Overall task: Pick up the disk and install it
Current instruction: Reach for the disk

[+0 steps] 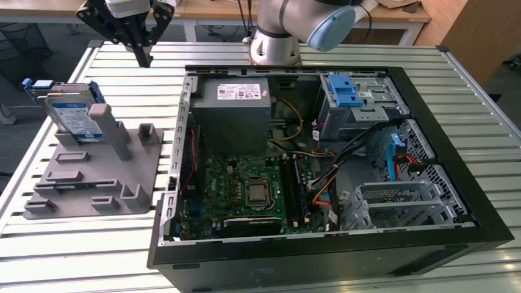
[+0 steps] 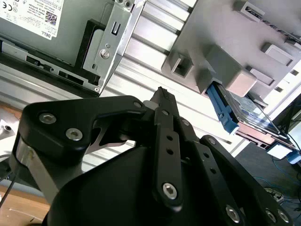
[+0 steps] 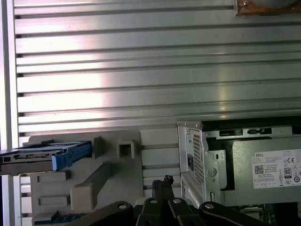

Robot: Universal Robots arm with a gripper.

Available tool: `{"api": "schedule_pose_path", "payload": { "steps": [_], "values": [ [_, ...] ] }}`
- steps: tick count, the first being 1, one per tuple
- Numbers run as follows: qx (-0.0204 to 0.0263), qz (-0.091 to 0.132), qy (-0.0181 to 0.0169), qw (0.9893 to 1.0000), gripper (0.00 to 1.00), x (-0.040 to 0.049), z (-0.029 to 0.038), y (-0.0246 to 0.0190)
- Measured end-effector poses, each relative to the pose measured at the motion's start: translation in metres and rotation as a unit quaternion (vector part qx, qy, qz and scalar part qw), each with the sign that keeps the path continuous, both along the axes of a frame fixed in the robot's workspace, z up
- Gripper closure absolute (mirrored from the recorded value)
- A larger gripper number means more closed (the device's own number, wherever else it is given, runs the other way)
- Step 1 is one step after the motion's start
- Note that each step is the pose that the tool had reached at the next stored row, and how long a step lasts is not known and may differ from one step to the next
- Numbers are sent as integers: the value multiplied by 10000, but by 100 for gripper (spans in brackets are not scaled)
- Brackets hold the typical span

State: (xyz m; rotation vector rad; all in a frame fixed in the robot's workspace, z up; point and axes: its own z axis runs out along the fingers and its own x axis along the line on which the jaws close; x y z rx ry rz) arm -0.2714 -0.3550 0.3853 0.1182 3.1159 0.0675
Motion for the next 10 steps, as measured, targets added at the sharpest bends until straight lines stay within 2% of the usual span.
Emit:
{"api": "schedule_pose_path", "payload": {
  "steps": [10],
  "values": [
    [0, 0, 0, 10000, 89, -13, -12, 0]
  ]
}}
